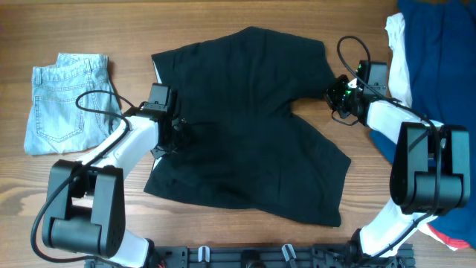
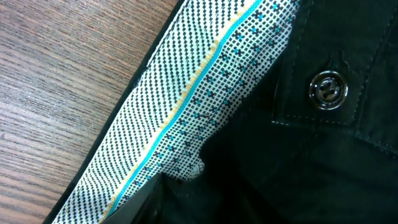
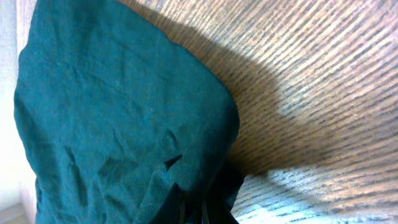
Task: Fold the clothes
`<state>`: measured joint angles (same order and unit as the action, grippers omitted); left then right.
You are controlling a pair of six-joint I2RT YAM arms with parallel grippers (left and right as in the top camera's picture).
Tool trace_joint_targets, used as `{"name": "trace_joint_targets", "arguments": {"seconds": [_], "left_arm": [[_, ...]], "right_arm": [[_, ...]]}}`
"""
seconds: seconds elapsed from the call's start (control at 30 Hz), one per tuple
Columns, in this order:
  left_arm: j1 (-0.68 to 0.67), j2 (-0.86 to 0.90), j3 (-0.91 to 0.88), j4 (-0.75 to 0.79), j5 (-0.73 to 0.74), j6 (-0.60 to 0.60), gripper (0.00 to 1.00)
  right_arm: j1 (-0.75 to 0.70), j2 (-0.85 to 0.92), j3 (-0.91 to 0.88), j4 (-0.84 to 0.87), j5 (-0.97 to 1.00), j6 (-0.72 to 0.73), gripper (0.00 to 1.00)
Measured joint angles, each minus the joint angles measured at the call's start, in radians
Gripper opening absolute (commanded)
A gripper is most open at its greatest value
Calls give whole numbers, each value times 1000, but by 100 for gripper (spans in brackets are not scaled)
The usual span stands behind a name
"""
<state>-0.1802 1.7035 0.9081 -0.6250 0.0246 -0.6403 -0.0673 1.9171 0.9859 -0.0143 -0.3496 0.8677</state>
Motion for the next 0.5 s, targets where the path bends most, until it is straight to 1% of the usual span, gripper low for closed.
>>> {"name": "trace_joint_targets", "arguments": {"seconds": [0.17,0.27,0.33,0.4,0.47,0.5], "left_arm": [[0,0,0,-3,0,0,36],[0,0,0,-3,0,0,35],[0,0,0,-3,0,0,36],[0,0,0,-3,5,0,35],[-1,0,1,-3,6,0,35],[-1,0,1,-6,3,0,35]], "right_arm": [[-29,-11,7,-8,-1,-108,4],[-64,-56,36,-31,0,-171,4],[-78,-102,74,-80,9,-215,5],[-79,-148,113,-137,20,-267,11],[-78,-173,137,-213,58,-315,25],[-81,-173,140,-241,87,-337,27]]}}
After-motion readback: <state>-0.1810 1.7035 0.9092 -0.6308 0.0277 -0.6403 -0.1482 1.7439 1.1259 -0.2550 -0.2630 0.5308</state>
